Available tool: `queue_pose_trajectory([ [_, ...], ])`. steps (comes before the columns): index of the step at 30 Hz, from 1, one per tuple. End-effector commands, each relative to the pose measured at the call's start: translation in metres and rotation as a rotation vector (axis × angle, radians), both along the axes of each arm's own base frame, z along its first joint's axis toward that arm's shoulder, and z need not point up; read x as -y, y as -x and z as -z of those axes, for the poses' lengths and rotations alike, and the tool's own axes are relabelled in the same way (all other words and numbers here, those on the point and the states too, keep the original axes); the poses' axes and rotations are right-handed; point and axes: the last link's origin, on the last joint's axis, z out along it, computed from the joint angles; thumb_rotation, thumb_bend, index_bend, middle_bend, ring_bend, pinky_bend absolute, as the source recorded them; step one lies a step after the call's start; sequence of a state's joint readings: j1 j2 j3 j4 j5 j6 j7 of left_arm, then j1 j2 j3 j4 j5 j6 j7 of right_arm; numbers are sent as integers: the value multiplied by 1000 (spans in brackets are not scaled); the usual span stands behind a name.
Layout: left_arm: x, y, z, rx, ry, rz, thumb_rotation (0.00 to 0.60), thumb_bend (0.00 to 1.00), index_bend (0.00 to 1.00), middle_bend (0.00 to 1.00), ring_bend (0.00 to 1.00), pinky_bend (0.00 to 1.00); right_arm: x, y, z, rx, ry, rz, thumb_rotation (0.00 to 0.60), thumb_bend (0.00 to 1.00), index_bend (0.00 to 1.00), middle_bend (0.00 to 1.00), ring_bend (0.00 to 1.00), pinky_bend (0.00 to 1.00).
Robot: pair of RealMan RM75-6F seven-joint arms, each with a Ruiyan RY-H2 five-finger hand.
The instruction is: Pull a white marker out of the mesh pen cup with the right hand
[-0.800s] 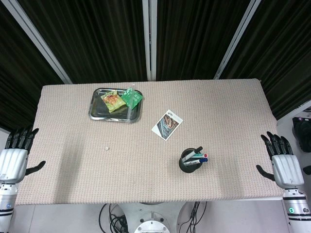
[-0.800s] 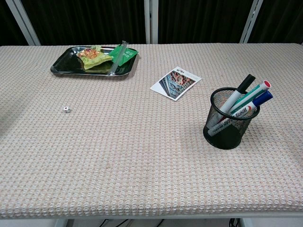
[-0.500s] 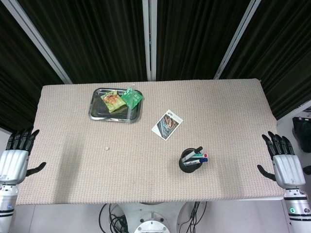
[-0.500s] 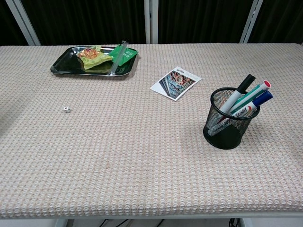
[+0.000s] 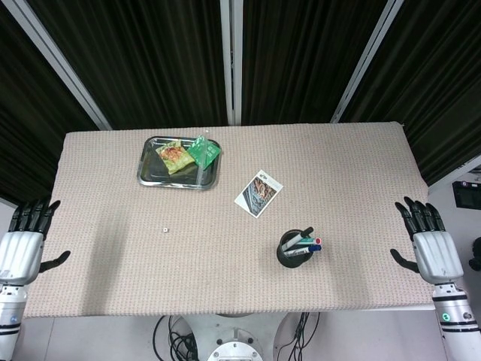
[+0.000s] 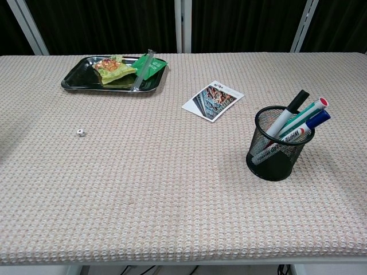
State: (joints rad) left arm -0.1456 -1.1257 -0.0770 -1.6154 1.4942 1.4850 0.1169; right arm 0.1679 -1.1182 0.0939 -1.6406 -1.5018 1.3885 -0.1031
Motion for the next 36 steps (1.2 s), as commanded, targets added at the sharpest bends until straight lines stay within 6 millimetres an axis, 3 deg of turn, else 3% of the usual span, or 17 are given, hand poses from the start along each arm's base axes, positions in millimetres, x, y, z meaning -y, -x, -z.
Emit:
queue_pose_trajectory([
  [1, 0, 0, 2, -1, 11, -4, 600, 130, 74, 0, 0, 27, 21, -16, 1, -33, -41, -48, 600, 140, 0, 0, 0, 0],
  [8, 1, 1, 3, -9, 12, -19, 600, 133, 77, 0, 0, 22, 70, -52, 21, -63, -190, -90, 600, 145, 0, 0, 0, 0],
  [12, 1, 2, 2, -16, 6, -35, 600, 132, 83, 0, 0, 22, 83, -70, 35, -73, -224, -148, 600, 150, 1, 0, 0, 0],
  [18, 2, 5, 0, -24, 4, -55, 600, 132, 84, 0, 0, 23, 90, -90, 51, -64, -267, -212, 600, 155, 65, 0, 0, 0],
  [28, 2, 9, 1, -22, 12, -68, 600, 133, 89, 0, 0, 23, 88, -92, 57, -33, -313, -213, 600, 174, 267, 0, 0, 0],
  [36, 3, 8, 3, -24, 12, -67, 600, 132, 89, 0, 0, 22, 86, -96, 64, 20, -349, -226, 600, 176, 278, 0, 0, 0],
])
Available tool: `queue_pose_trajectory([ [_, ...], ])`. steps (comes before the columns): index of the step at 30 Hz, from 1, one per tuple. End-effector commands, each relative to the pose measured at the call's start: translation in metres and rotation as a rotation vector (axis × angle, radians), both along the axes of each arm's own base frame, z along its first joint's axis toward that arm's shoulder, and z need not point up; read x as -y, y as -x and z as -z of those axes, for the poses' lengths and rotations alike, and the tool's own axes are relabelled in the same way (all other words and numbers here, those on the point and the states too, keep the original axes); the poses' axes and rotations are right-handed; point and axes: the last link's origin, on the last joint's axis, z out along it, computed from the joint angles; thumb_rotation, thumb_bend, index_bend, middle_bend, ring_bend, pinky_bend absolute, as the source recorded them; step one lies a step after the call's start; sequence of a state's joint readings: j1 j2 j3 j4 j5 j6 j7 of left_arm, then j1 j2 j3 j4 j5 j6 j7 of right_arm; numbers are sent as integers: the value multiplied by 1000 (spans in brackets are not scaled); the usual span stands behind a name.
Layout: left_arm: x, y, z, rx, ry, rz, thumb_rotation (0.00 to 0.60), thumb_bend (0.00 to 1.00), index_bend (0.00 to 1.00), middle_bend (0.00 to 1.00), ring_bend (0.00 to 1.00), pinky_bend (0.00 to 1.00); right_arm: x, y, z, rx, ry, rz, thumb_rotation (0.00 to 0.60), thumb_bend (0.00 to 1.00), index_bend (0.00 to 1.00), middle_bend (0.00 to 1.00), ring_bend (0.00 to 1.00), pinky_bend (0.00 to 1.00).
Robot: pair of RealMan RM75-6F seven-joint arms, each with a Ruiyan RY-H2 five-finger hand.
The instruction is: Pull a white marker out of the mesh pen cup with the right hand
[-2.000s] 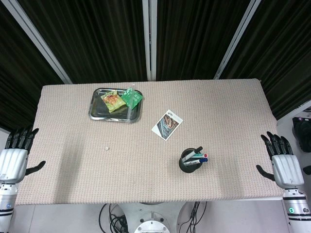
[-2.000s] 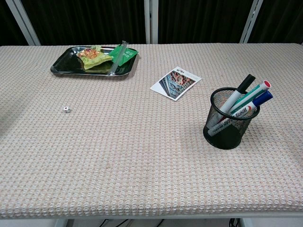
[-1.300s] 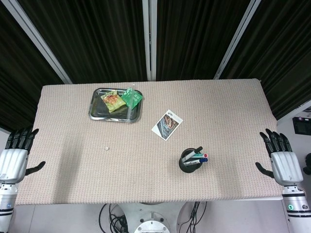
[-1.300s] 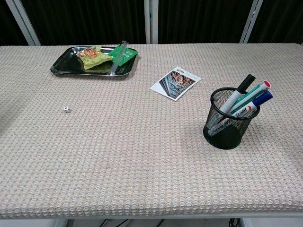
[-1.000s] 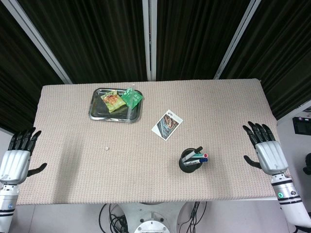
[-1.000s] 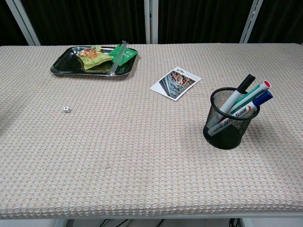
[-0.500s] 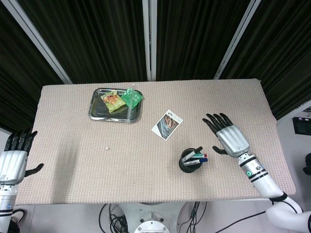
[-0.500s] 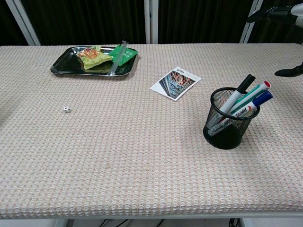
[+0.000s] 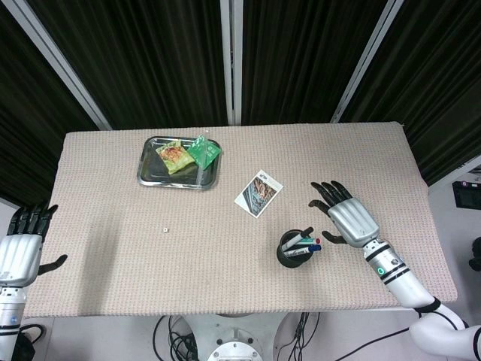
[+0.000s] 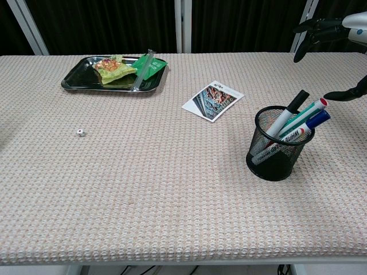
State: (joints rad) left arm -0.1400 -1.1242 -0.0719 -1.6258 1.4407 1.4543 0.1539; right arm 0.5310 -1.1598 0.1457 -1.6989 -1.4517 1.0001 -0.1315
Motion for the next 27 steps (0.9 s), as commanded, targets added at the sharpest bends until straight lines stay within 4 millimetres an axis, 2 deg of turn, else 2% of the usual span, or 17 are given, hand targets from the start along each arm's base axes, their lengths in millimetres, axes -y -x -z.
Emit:
queue_pose_trajectory([
  [1, 0, -1, 0, -2, -2, 3, 600, 132, 89, 0, 0, 23, -1, -2, 5, 27, -27, 3, 600, 176, 278, 0, 0, 0],
  [9, 0, -1, 1, -7, 3, -5, 600, 133, 89, 0, 0, 23, 0, -2, 13, 33, -40, -5, 600, 176, 311, 0, 0, 0],
  [27, 0, 1, 1, -5, 3, -16, 600, 131, 89, 0, 0, 22, 0, -6, 20, 54, -57, -15, 600, 182, 451, 0, 0, 0],
])
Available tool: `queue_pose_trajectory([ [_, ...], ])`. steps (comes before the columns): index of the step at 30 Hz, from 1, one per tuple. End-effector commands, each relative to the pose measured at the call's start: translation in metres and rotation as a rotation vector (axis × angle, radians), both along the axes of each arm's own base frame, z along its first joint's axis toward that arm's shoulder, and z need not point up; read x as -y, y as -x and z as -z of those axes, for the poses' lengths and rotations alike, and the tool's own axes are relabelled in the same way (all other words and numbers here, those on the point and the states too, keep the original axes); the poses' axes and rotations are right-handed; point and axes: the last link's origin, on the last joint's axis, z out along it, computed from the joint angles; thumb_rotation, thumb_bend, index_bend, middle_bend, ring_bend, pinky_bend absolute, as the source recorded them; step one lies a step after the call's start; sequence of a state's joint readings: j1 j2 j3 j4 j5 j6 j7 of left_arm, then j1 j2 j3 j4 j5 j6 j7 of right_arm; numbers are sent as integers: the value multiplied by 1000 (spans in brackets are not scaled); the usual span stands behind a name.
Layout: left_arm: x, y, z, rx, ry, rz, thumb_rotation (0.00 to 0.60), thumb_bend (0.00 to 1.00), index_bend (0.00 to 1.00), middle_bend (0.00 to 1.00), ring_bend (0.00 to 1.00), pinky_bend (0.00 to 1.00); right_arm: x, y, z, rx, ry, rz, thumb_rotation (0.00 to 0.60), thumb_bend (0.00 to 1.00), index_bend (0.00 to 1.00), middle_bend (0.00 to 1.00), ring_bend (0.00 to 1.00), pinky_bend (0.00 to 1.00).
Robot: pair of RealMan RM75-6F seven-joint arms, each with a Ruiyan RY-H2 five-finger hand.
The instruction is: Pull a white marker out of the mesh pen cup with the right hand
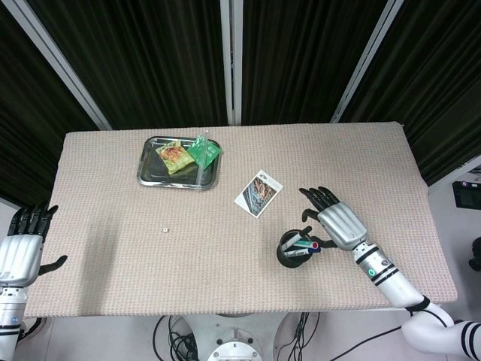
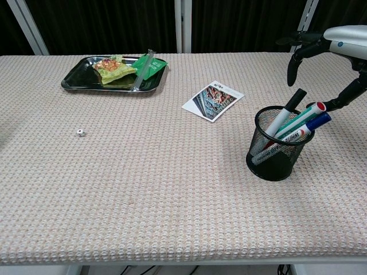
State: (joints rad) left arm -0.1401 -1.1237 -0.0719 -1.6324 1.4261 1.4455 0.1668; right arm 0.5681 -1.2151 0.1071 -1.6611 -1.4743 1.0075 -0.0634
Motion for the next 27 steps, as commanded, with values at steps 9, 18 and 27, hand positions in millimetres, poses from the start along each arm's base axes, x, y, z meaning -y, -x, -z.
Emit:
queue_pose_trajectory([
  [9, 1, 1, 0, -6, 4, -4, 600, 131, 90, 0, 0, 22, 1, 0, 1, 0, 2, -1, 600, 188, 497, 0, 0, 0],
  [18, 1, 1, 0, -10, 8, -6, 600, 131, 90, 0, 0, 22, 1, -1, 2, 2, 3, -4, 600, 212, 525, 0, 0, 0],
  [27, 3, 3, 0, -8, 9, -10, 600, 131, 90, 0, 0, 22, 2, -3, 3, 9, 7, -7, 600, 245, 562, 1, 0, 0],
])
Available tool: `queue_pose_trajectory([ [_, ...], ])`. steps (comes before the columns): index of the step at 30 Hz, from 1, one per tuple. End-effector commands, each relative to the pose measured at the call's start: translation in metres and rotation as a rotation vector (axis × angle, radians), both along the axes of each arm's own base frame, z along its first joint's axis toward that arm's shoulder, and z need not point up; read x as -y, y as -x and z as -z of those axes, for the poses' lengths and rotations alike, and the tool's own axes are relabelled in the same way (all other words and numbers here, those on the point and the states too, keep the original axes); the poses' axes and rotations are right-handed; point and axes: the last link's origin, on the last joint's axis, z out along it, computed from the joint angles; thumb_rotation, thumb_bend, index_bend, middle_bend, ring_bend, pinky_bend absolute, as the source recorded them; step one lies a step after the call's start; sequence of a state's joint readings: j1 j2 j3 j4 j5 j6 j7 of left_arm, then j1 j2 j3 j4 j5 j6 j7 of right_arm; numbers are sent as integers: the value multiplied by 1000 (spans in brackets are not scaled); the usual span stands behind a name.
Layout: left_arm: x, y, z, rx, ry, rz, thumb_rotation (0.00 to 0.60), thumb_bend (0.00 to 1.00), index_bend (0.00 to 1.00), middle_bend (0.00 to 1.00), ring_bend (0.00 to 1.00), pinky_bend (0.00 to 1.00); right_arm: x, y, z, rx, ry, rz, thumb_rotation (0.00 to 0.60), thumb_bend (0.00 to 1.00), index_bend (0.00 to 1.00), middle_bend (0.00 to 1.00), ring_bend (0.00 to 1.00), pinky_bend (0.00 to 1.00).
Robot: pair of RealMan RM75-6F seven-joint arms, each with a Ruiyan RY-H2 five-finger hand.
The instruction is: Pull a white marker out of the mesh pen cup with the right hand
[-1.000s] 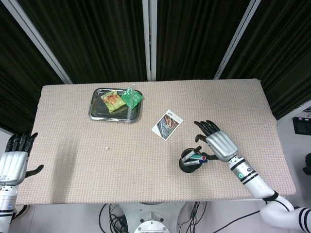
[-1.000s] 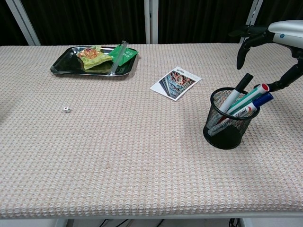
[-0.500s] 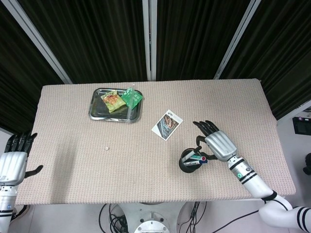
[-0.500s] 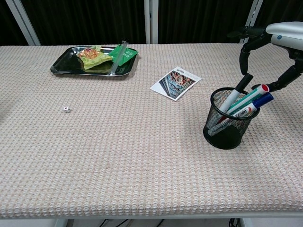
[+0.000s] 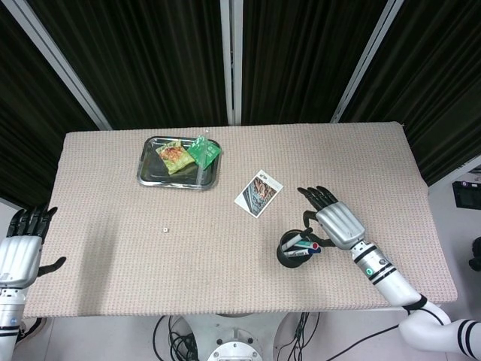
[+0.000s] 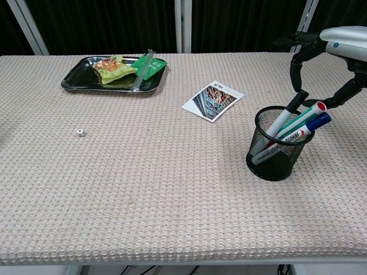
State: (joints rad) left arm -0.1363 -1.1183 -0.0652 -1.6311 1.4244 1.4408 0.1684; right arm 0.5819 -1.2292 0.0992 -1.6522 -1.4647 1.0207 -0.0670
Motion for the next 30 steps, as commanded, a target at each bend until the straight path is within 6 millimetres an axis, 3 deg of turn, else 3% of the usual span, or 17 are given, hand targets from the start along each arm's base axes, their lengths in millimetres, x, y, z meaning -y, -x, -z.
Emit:
queue_pose_trajectory([
  [1, 0, 0, 0, 1, 0, -1, 600, 131, 91, 0, 0, 22, 0, -1, 0, 5, 4, -2, 600, 250, 573, 3, 0, 0],
  [12, 1, 1, 0, 7, 0, -1, 600, 131, 90, 0, 0, 23, -3, -3, -12, 30, 37, -26, 600, 289, 688, 16, 0, 0],
  [22, 0, 1, 2, 16, 7, -2, 600, 131, 90, 0, 0, 28, -15, -7, -67, 121, 204, -70, 600, 306, 763, 26, 0, 0],
  [30, 0, 2, 5, 23, 17, -6, 600, 131, 90, 0, 0, 28, -2, 15, -97, 144, 328, -2, 600, 317, 815, 35, 0, 0],
])
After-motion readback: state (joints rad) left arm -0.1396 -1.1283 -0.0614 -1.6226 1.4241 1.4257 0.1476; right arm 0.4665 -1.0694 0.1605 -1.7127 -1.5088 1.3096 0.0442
